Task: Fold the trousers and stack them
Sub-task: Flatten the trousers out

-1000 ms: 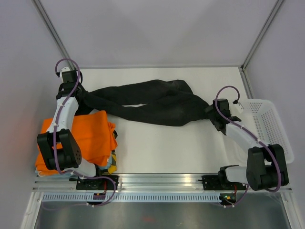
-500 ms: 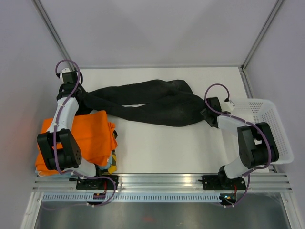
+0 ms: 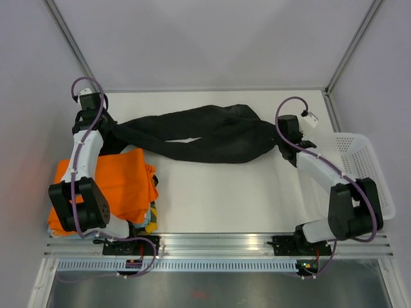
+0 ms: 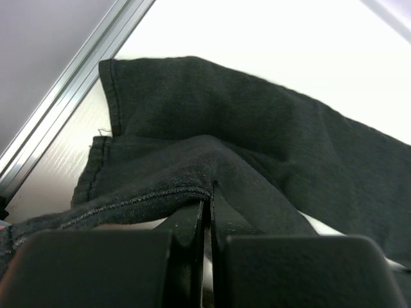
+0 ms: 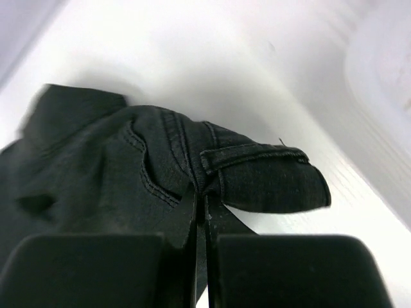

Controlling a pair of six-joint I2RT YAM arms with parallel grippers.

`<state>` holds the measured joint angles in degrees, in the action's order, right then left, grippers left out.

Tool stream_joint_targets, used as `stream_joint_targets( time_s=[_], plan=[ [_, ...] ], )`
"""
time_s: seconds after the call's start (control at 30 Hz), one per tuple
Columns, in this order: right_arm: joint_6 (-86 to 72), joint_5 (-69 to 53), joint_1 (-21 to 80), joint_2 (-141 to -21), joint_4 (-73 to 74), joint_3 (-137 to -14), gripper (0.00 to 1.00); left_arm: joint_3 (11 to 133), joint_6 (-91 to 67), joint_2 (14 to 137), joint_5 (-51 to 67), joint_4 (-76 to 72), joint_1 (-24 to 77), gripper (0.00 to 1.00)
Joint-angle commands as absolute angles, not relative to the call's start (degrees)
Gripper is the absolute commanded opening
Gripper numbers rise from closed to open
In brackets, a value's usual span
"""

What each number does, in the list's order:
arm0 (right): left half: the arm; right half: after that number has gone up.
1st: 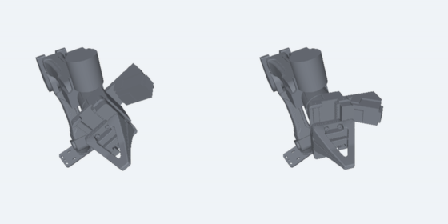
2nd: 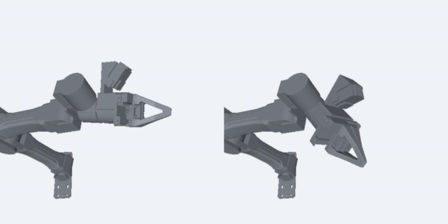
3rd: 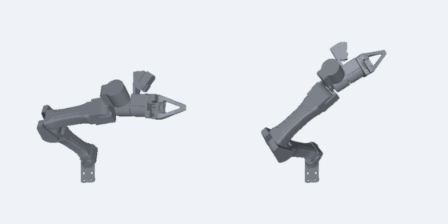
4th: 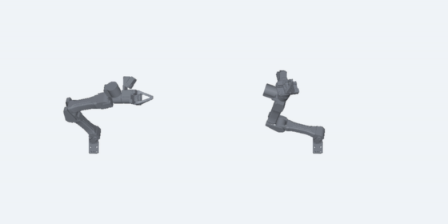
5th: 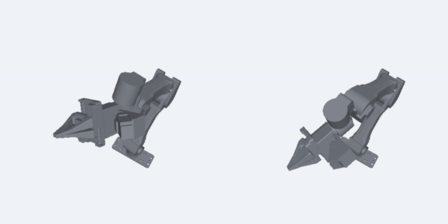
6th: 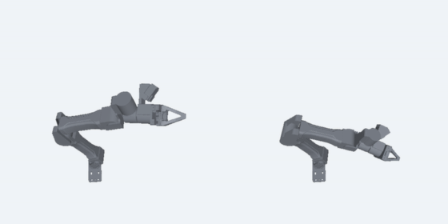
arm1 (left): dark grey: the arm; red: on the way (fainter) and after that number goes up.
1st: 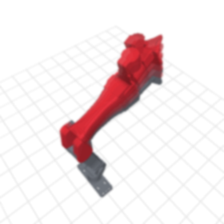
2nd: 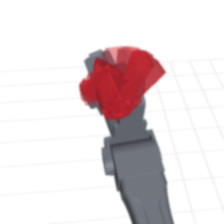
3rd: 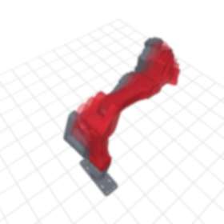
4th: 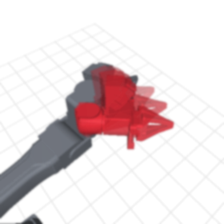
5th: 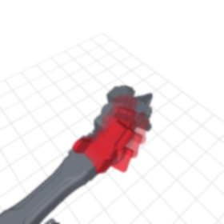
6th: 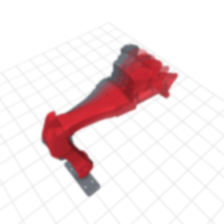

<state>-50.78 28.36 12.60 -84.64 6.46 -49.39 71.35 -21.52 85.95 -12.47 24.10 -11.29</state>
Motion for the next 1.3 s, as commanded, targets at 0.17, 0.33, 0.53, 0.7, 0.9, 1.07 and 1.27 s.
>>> stream_joint_targets(
  time_s=[0.17,0.33,0.53,0.7,0.9,1.07,1.27],
  plan=[
    [-31.92,26.02,13.36,-69.0,9.75,-65.71,0.0,87.87,-14.33,74.63,-10.98,31.11,-11.69,0.02],
    [-23.92,22.33,13.45,-65.83,17.12,-80.3,0.0,99.63,-14.5,72.95,-12.04,36.02,-11.69,0.02],
    [-20.74,11.61,13.45,-67.41,32.15,-101.93,0.0,109.15,-17.4,69.53,-12.39,42.44,-11.69,0.02],
    [-21.7,6.52,13.45,-64.61,38.66,-99.94,0.0,110.57,-17.4,67.15,-15.02,49.74,-11.69,0.02],
    [-24.43,5.44,13.45,-64.51,39.29,-94.4,0.0,105.4,-18.11,67.06,-13.98,50.46,-11.69,0.02],
    [-28.82,9.31,13.36,-71.09,37.44,-91.23,0.0,103.28,-19.16,76.62,-12.39,51.42,-11.69,0.02],
    [-32.08,8.18,11.78,-89.36,38.24,-98.95,0.0,99.93,-19.34,90.68,-12.05,48.7,-13.0,0.02]
  ],
)
